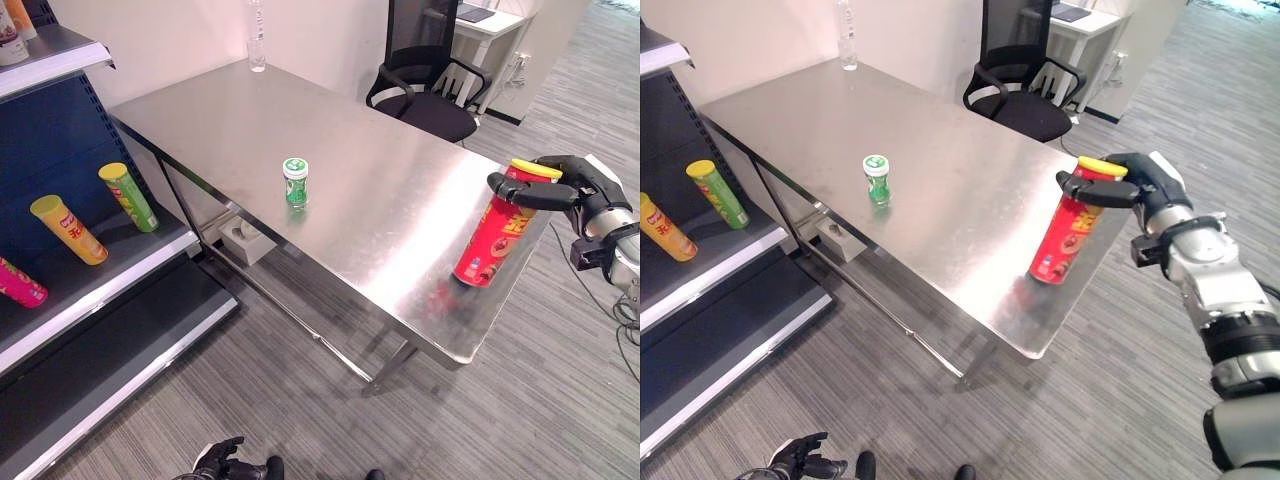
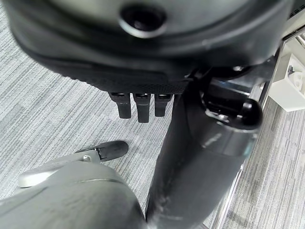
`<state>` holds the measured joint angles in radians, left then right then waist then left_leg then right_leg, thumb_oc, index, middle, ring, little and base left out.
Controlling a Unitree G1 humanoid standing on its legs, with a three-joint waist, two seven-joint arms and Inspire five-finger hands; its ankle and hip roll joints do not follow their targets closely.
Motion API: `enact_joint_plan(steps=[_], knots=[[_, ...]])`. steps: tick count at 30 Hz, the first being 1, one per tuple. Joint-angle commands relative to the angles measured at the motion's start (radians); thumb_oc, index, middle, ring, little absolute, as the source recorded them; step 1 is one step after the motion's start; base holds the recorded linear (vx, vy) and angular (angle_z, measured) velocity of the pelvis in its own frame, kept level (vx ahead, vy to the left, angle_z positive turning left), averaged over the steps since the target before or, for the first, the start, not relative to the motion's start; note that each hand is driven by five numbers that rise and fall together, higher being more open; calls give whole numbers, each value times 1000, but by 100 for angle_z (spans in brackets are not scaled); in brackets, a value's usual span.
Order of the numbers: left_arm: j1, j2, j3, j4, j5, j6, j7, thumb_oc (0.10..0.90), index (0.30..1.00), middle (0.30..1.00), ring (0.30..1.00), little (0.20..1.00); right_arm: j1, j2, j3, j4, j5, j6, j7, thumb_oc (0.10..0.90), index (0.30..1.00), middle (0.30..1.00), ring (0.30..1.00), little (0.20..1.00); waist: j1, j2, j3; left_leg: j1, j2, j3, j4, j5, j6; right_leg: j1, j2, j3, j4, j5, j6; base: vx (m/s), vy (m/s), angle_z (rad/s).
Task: Put the goods on the table back onto the shelves and tidy them up.
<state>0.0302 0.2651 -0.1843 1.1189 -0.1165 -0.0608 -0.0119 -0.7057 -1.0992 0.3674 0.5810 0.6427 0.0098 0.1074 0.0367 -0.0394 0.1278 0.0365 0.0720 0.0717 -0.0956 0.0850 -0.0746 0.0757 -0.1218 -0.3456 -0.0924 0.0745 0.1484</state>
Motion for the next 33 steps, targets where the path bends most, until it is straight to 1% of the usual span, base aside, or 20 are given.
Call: enact_joint_plan(steps=[1, 2, 7, 8, 9, 10, 11, 15, 16, 17, 18, 19, 20, 21, 23, 24, 25, 30, 31, 33], knots=[[-17, 43, -48, 35, 3, -7, 0, 800, 900, 900, 900, 900, -112, -48, -44, -65, 44, -85, -38, 400, 300, 300, 300, 300, 29, -44, -38, 49, 19, 62, 8, -124, -69, 15, -13, 12, 5, -62, 80, 0, 0, 0], [-17, 43, -49, 35, 3, -7, 0, 800, 900, 900, 900, 900, -109, -48, -47, -66, 43, -85, -38, 400, 300, 300, 300, 300, 30, -44, -38, 49, 19, 61, 8, -124, -69, 15, -13, 12, 5, -62, 80, 0, 0, 0], [-15, 41, -17, 8, -1, -11, 1, 800, 900, 900, 900, 900, 1, 11, -230, -223, 67, -156, -90, 400, 300, 300, 300, 300, 34, -36, -36, 44, 11, 53, 8, -128, -61, 16, -26, 6, 7, -58, 87, -1, 4, 1], [-15, 43, -18, 8, -1, -11, 1, 800, 900, 900, 900, 900, 8, 12, -235, -226, 66, -155, -91, 400, 300, 300, 300, 300, 35, -37, -36, 44, 11, 53, 8, -128, -61, 16, -26, 5, 7, -58, 87, -17, 46, 5], [-12, 44, -4, 1, 3, -13, 2, 800, 900, 900, 900, 900, 24, 29, -289, -281, 55, -185, -113, 400, 300, 300, 300, 300, 39, -32, -37, 43, 5, 49, 8, -131, -54, 14, -35, 3, 13, -56, 91, -16, 35, 4], [-12, 46, -6, 0, 3, -13, 2, 800, 900, 900, 900, 900, 32, 30, -295, -285, 53, -184, -114, 400, 300, 300, 300, 300, 40, -34, -37, 42, 5, 49, 8, -131, -53, 15, -35, 2, 13, -56, 91, -41, 65, 4], [-9, 50, 5, -5, 7, -15, 5, 800, 900, 900, 900, 900, 42, 50, -339, -333, 42, -210, -134, 400, 300, 300, 300, 300, 45, -29, -38, 38, -3, 45, 8, -133, -46, 4, -48, 5, 24, -54, 96, -43, 42, 4], [-4, 65, 23, -28, 5, -20, 3, 800, 900, 900, 900, 900, 35, 79, -375, -437, 34, -250, -144, 400, 300, 300, 300, 300, 61, -22, -38, 30, -16, 38, 8, -134, -30, -29, -70, 17, 72, -64, 98, -47, 23, 5], [-9, 66, 22, -29, 10, -22, 4, 800, 900, 900, 900, 900, 54, 87, -396, -470, 40, -263, -144, 400, 300, 300, 300, 300, 57, -17, -30, 26, -18, 23, 8, -134, -28, -39, -64, 55, 99, -81, 94, -95, -18, 8], [-11, 72, 28, -49, 7, -28, 1, 800, 900, 900, 900, 900, 98, 97, -442, -530, 30, -266, -140, 400, 300, 300, 300, 300, 47, -13, -17, 6, -19, -14, 8, -126, -21, -88, -15, 209, 152, -131, 86, -133, -32, 20], [-12, 77, 35, -55, 1, -32, -4, 800, 900, 900, 900, 900, 105, 97, -458, -551, 26, -272, -136, 400, 300, 300, 300, 300, 55, -13, -20, -9, -22, -31, 8, -117, -21, -97, 6, 266, 147, -147, 78, -105, -76, 59], [-11, 80, 38, -57, -3, -36, -8, 800, 900, 900, 900, 900, 107, 103, -472, -568, 19, -275, -137, 400, 300, 300, 300, 300, 74, -16, -23, -19, -24, -56, 8, -110, -23, -91, 17, 292, 141, -159, 65, -33, -138, 105], [-13, 79, 40, -56, -2, -37, -6, 800, 900, 900, 900, 900, 111, 107, -485, -585, 12, -275, -137, 400, 300, 300, 300, 300, 87, -19, -25, -23, -25, -82, 8, -105, -28, -77, 21, 292, 134, -164, 59, 7, -127, 119], [-13, 80, 39, -56, -2, -37, -6, 800, 900, 900, 900, 900, 114, 108, -488, -588, 11, -273, -138, 400, 300, 300, 300, 300, 84, -19, -24, -23, -26, -87, 8, -104, -28, -73, 21, 288, 132, -165, 59, 5, -149, 94], [-9, 74, 48, -61, -13, -37, -5, 800, 900, 900, 900, 900, 123, 108, -502, -620, 1, -280, -137, 400, 300, 300, 300, 300, 105, -19, -30, -32, -22, -143, 8, -90, -39, -42, 32, 264, 118, -177, 48, -28, -247, 101], [4, 70, 50, -61, -18, -39, -4, 800, 900, 900, 900, 900, 115, 100, -512, -633, -7, -281, -139, 400, 300, 300, 300, 300, 118, -25, -30, -51, -14, -205, 8, -71, -56, -3, 55, 229, 97, -194, 34, -93, -352, 118], [12, 68, 55, -59, -21, -39, -4, 800, 900, 900, 900, 900, 109, 91, -518, -642, -10, -289, -143, 400, 300, 300, 300, 300, 134, -28, -28, -67, -9, -226, 8, -57, -65, 12, 68, 215, 86, -202, 30, -110, -317, 122], [34, 61, 68, -44, -26, -38, 2, 800, 900, 900, 900, 900, 92, 61, -545, -653, -14, -311, -157, 400, 300, 300, 300, 300, 161, -31, -16, -114, -4, -312, 8, -21, -101, 45, 109, 120, 57, -209, 11, -93, -178, 109], [38, 60, 69, -43, -26, -40, 4, 800, 900, 900, 900, 900, 79, 53, -545, -658, -14, -318, -160, 400, 300, 300, 300, 300, 167, -32, -8, -127, -2, -312, 8, -21, -107, 48, 109, 96, 52, -209, 12, -110, -107, 62], [41, 51, 78, -44, -27, -38, 8, 800, 900, 900, 900, 900, 58, 44, -535, -666, -24, -322, -172, 400, 300, 300, 300, 300, 163, -30, 15, -146, 8, -224, 39, -30, -104, 47, 89, 38, 65, -210, 17, -154, -23, 79]])
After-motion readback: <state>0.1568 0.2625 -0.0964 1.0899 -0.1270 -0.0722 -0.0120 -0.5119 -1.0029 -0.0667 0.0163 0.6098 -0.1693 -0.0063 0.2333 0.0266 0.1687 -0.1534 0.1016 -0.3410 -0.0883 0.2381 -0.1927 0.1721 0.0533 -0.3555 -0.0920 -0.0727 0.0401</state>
